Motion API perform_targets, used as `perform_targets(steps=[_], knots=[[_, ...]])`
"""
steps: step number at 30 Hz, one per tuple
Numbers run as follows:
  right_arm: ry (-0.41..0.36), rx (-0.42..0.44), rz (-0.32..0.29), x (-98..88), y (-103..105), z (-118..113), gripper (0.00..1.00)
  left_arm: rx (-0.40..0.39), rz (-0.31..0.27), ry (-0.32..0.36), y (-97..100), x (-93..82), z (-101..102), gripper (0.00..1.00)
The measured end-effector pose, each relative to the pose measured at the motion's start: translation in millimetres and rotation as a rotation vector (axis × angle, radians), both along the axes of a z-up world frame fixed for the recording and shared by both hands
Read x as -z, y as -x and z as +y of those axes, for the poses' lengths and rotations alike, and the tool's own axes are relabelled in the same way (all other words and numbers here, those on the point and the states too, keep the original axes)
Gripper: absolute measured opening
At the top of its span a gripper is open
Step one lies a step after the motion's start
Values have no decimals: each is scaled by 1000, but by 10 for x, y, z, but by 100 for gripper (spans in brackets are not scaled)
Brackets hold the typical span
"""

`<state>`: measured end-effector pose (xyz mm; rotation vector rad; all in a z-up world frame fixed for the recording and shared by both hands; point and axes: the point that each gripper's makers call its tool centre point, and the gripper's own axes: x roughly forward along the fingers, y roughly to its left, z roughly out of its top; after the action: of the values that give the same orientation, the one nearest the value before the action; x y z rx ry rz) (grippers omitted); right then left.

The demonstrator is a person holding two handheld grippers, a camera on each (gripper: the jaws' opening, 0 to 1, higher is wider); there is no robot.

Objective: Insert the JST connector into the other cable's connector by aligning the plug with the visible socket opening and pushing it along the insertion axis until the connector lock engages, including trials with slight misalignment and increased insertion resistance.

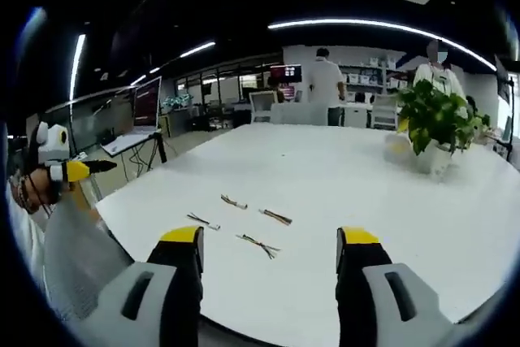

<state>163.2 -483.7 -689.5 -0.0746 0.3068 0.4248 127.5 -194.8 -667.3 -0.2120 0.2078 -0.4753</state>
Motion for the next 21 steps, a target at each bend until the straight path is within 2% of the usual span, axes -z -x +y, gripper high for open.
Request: perform_targets(steps=[4, 8, 11, 13, 16, 21], knots=[[-4, -10, -9, -95, -14, 58, 63, 32, 31, -7, -24, -5, -13, 99], [-18, -28, -28, -175, -59, 143, 62, 38, 8, 6, -95, -100, 22, 99], [-53, -40, -36, -243, -128, 204, 62, 35, 11, -18, -174, -164, 53, 99], [-69, -39, -37, -295, -206, 222, 62, 30, -7, -23, -235, -258, 75, 99], [-57, -55, -68, -429, -301, 267, 61, 22, -44, -18, -319, -398, 105, 99], [-43, -92, -133, -677, -465, 291, 60, 16, -40, -38, -475, -451, 199, 99]])
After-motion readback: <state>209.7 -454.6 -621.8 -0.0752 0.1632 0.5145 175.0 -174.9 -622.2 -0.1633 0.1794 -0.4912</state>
